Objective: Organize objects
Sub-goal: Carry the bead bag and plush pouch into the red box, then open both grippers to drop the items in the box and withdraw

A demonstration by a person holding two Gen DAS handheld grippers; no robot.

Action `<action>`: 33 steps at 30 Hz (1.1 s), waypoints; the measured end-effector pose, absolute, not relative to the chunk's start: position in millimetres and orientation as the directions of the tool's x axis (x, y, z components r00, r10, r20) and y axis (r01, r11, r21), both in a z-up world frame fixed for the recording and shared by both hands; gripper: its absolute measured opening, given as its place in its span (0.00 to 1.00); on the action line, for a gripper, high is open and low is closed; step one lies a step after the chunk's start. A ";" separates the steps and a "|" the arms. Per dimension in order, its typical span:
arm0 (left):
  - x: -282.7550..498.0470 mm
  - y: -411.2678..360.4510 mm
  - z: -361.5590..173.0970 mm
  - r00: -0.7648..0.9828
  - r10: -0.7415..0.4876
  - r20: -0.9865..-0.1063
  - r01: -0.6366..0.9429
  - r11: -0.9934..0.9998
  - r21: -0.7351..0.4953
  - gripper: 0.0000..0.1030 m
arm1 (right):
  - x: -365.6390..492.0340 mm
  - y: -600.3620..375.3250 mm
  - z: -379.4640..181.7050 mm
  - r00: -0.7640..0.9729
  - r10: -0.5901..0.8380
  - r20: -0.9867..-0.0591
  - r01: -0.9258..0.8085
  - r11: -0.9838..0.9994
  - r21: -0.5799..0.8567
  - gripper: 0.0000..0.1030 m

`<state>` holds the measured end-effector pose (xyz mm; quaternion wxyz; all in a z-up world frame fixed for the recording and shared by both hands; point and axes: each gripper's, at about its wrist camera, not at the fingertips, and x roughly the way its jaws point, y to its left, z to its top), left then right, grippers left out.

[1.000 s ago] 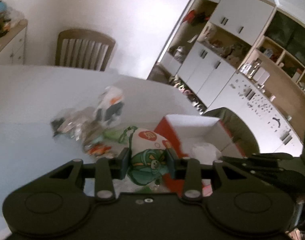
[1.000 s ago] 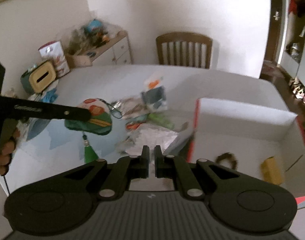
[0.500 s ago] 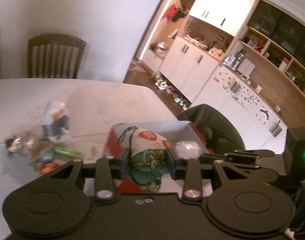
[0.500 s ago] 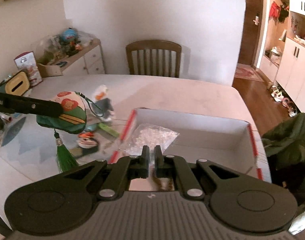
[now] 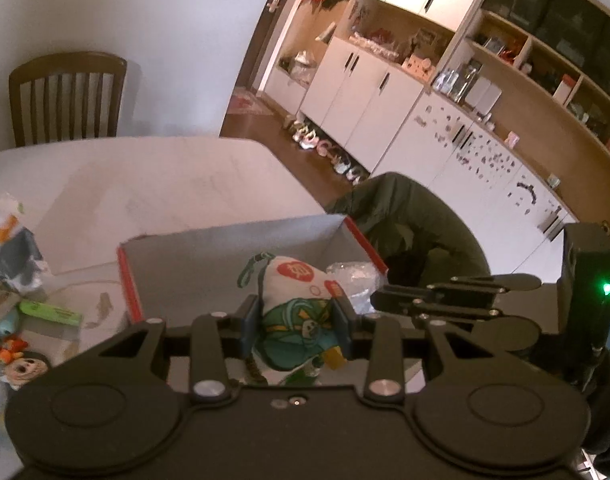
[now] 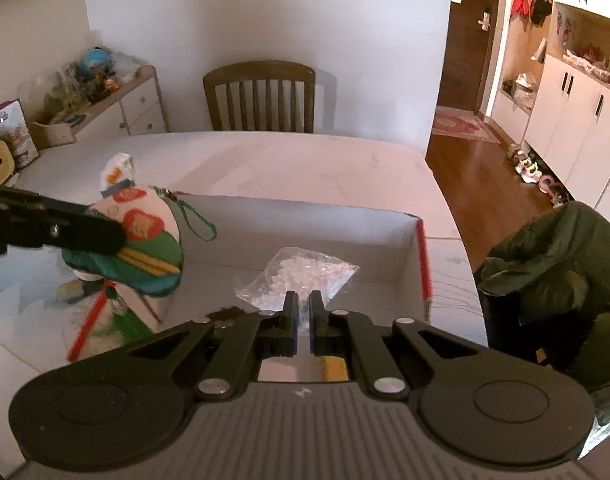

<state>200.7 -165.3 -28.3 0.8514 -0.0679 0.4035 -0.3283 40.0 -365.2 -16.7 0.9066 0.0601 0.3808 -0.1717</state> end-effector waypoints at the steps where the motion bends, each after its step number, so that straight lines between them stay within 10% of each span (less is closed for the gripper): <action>1: 203.1 -169.1 -33.8 0.456 -0.606 -0.652 0.499 0.781 -0.376 0.37 | 40.2 -369.3 -19.9 0.647 -0.268 -0.714 0.360 0.933 -0.024 0.05; 33: 213.7 -214.0 -129.3 0.333 -0.435 -0.837 0.415 0.864 -0.284 0.44 | 95.2 -397.6 -94.9 0.503 -0.121 -0.856 0.254 0.967 0.013 0.05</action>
